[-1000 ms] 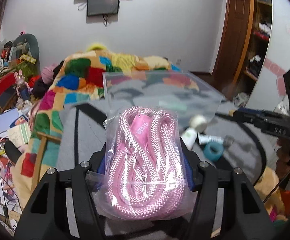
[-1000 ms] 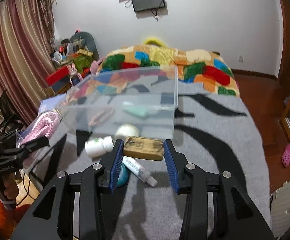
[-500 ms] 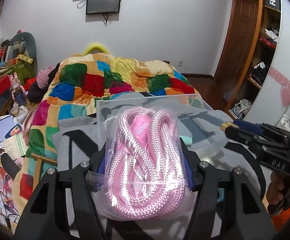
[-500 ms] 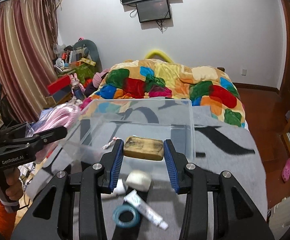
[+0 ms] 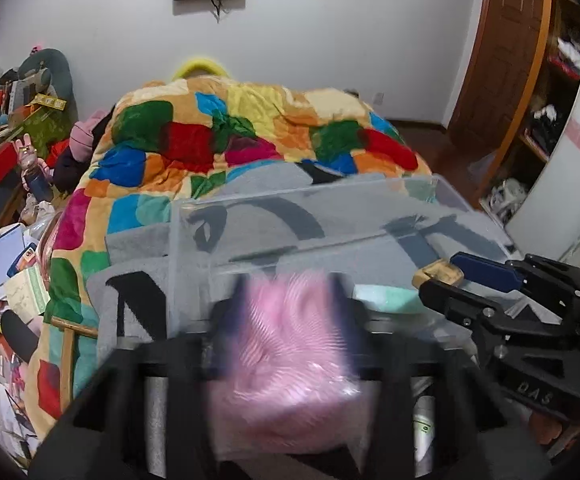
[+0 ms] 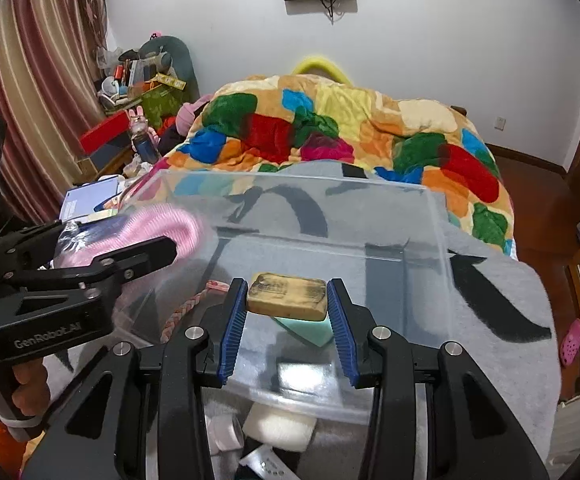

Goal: Organize objects
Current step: 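Lower the pink rope bag and soap bar into the clear box and release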

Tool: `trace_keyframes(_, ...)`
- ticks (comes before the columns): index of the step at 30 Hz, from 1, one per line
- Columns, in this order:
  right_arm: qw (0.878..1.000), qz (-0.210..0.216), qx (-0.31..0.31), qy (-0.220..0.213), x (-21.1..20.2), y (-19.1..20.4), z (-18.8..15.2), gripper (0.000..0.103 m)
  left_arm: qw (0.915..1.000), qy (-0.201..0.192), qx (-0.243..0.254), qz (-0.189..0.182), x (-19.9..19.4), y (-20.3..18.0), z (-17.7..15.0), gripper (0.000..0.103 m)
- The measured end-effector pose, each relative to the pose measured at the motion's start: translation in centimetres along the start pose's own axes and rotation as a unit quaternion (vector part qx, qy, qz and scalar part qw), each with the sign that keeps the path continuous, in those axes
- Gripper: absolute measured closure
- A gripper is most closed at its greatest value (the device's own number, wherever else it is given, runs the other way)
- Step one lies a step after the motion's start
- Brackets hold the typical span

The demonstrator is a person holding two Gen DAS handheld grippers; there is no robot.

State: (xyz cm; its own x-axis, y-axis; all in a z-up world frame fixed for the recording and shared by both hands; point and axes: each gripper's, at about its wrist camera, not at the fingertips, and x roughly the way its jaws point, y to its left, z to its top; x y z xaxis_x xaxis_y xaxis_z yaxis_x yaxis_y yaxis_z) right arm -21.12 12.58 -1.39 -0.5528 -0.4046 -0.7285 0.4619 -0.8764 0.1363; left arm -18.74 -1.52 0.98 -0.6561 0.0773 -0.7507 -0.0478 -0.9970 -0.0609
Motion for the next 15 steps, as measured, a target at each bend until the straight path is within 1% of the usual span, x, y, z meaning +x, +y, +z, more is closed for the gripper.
trace_keyframes(2, 1.0, 0.002, -0.002, 0.005, 0.4, 0.2, 0.0, 0.066, 0.9999, 0.008, -0.002, -0.009, 0.4, -0.1, 0.2, 0.079)
trace_keyframes(3, 1.0, 0.003, -0.003, 0.007, 0.6, 0.4, 0.0, 0.066, 0.9999, 0.01, 0.0, -0.006, 0.5, -0.1, 0.2, 0.079)
trace_keyframes(8, 1.0, 0.005, -0.017, 0.019, 1.2, 1.1, -0.1, 0.065, 1.0, 0.004, 0.004, -0.007, 0.0, -0.4, -0.1, 0.079)
trace_keyframes(10, 1.0, 0.006, -0.019, 0.024, 1.3, 1.2, -0.1, 0.065, 0.9999, 0.002, 0.01, -0.005, -0.3, -0.7, -0.2, 0.076)
trace_keyframes(11, 0.999, 0.008, -0.019, 0.026, 1.2, 1.2, -0.1, 0.065, 0.9999, 0.0, 0.013, -0.007, -0.7, -0.9, -0.3, 0.073)
trace_keyframes(12, 0.999, 0.01, -0.019, 0.027, 1.2, 1.2, -0.1, 0.059, 0.9998, -0.002, 0.015, -0.009, -0.9, -1.0, -0.4, 0.067)
trace_keyframes(13, 0.999, 0.012, -0.018, 0.026, 1.0, 1.2, -0.1, 0.053, 0.9998, -0.007, 0.016, -0.008, -1.4, -1.1, -0.5, 0.066)
trace_keyframes(15, 1.0, 0.01, -0.022, 0.015, 0.1, 1.2, -0.2, 0.049, 0.9997, -0.014, 0.018, -0.005, -2.1, -1.3, -0.7, 0.056)
